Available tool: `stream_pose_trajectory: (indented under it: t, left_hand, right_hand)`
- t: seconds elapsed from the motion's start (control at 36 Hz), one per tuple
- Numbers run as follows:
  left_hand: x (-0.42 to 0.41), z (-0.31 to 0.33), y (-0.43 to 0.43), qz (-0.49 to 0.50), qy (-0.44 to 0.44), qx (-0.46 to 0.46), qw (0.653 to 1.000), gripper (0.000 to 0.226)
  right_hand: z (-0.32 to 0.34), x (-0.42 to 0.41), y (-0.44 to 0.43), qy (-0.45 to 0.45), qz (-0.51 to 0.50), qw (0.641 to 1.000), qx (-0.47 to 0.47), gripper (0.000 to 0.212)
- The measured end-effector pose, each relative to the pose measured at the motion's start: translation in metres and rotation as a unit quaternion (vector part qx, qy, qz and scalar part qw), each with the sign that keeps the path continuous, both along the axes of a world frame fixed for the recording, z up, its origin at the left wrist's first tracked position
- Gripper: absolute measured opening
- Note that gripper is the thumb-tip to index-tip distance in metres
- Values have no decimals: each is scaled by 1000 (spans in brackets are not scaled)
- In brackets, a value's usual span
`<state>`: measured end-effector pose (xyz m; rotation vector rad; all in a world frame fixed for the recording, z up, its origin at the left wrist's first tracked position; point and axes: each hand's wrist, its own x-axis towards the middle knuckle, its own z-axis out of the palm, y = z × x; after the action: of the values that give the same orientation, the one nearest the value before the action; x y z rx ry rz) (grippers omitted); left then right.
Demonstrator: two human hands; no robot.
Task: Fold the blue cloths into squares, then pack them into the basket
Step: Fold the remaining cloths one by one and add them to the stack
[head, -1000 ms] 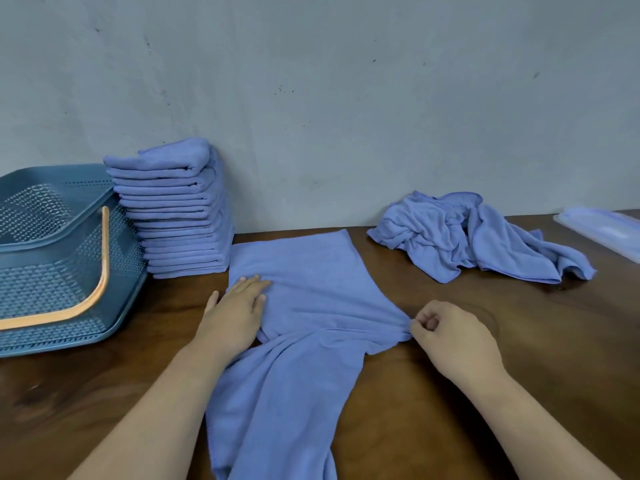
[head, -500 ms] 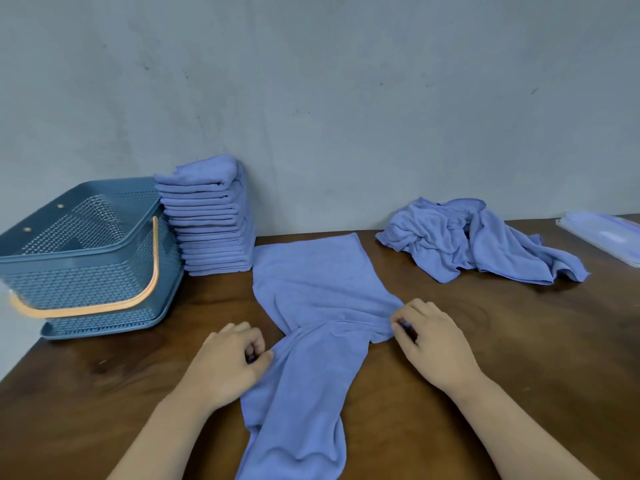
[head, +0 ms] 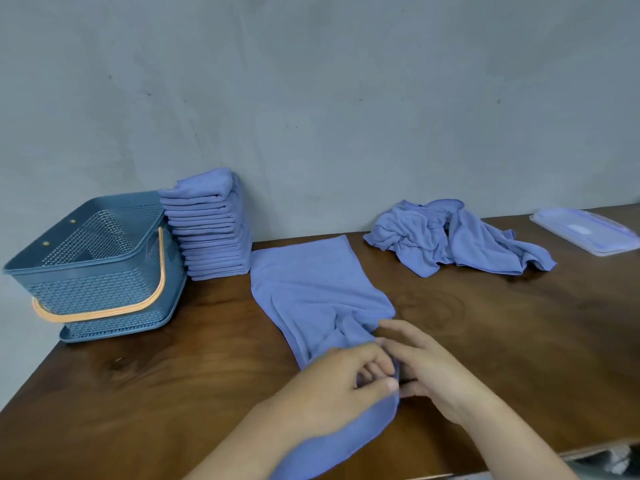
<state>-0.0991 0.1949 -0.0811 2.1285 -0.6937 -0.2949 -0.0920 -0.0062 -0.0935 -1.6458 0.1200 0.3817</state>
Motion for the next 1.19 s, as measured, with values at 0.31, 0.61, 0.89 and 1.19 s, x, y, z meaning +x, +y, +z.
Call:
stream_pose_trajectory:
  t: [0.31, 0.61, 0.89, 1.19]
  left_hand:
    - [52, -65, 79, 263, -104, 137, 949, 7]
    - [46, -95, 74, 298, -147, 221, 917, 37]
    - [63, -97, 78, 311, -145, 192, 919, 31]
    - [135, -85, 93, 367, -127, 120, 914, 51]
  right_hand:
    - [-2, -24, -54, -12, -37, 963, -265, 27]
    - [19, -21, -62, 30, 79, 800, -594, 14]
    - [9, 34, -49, -105, 77, 802, -583, 24]
    - [-10, 174, 9, -271, 132, 855, -422, 56]
